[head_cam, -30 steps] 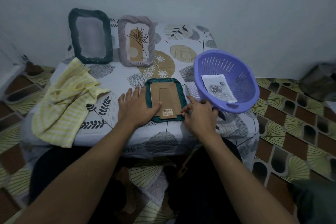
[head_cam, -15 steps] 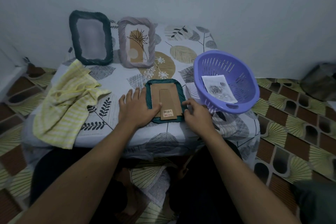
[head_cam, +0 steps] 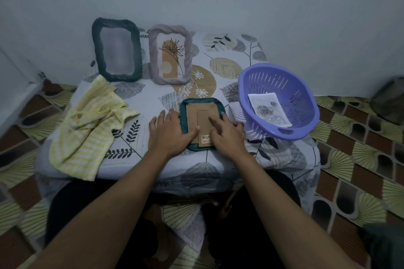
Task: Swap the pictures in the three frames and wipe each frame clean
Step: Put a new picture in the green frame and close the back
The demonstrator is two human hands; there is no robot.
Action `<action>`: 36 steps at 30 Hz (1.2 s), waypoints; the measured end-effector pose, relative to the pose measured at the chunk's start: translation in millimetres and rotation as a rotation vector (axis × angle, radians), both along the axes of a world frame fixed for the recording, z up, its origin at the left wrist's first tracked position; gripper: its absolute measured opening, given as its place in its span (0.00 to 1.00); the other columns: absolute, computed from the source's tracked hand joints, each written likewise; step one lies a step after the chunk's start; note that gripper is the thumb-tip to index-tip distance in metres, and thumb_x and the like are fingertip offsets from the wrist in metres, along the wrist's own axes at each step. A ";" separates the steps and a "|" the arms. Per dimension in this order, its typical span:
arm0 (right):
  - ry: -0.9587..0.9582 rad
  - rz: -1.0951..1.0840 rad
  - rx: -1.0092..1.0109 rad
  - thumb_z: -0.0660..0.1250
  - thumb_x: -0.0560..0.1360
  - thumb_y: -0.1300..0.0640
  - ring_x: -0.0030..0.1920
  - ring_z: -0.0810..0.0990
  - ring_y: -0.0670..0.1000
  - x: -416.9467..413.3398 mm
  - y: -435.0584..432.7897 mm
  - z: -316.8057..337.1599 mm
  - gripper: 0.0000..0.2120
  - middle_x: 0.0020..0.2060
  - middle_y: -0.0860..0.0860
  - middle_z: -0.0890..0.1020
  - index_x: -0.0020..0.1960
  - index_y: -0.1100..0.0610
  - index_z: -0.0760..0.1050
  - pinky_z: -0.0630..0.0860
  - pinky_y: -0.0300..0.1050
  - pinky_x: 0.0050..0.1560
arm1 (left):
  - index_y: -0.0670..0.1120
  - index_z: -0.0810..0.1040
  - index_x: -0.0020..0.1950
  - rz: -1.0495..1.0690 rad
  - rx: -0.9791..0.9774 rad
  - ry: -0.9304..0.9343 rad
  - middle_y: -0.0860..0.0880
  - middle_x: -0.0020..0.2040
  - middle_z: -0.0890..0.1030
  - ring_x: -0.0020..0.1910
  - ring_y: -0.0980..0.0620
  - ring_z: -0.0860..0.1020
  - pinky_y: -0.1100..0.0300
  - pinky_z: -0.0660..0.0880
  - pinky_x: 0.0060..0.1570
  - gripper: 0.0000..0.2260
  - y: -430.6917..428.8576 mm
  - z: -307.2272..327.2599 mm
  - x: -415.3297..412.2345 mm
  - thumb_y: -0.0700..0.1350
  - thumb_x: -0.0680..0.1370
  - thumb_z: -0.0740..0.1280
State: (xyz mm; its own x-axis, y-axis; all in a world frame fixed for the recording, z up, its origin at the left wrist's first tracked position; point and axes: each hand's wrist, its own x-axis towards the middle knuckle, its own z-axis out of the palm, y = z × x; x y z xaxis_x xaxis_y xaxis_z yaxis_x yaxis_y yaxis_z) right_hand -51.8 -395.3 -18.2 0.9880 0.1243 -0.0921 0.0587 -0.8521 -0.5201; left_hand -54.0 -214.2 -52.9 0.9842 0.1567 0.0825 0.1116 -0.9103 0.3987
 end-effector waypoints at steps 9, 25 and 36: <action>-0.006 0.030 0.107 0.58 0.81 0.53 0.67 0.60 0.58 -5.0 24.0 1.6 0.22 0.74 0.51 0.64 0.74 0.42 0.67 0.60 0.54 0.68 | 0.51 0.77 0.63 0.115 -0.454 -0.133 0.50 0.56 0.82 0.58 0.46 0.78 0.47 0.70 0.63 0.20 10.2 23.2 -14.2 0.60 0.77 0.59; 0.256 0.111 0.688 0.57 0.84 0.52 0.58 0.76 0.49 -15.2 79.2 35.2 0.16 0.60 0.48 0.76 0.71 0.52 0.71 0.71 0.43 0.52 | 0.50 0.82 0.58 0.270 -0.714 -0.335 0.55 0.40 0.80 0.38 0.55 0.79 0.55 0.79 0.41 0.11 46.7 92.5 -36.5 0.47 0.77 0.67; 0.302 -0.193 1.110 0.55 0.84 0.50 0.56 0.82 0.54 8.8 52.9 56.5 0.16 0.57 0.50 0.82 0.67 0.54 0.72 0.79 0.51 0.47 | 0.51 0.83 0.55 0.029 -0.680 -0.257 0.55 0.48 0.83 0.42 0.65 0.79 0.74 0.70 0.39 0.08 -17.5 101.5 -33.9 0.48 0.80 0.66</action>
State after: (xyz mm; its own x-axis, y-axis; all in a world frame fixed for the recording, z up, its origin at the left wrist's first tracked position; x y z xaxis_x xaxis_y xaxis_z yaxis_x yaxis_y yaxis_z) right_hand -43.0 -342.4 38.3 0.9558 0.1339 -0.2618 -0.2757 0.0987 -0.9562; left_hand -87.9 -231.7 48.7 0.9414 0.2815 0.1857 -0.0416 -0.4495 0.8923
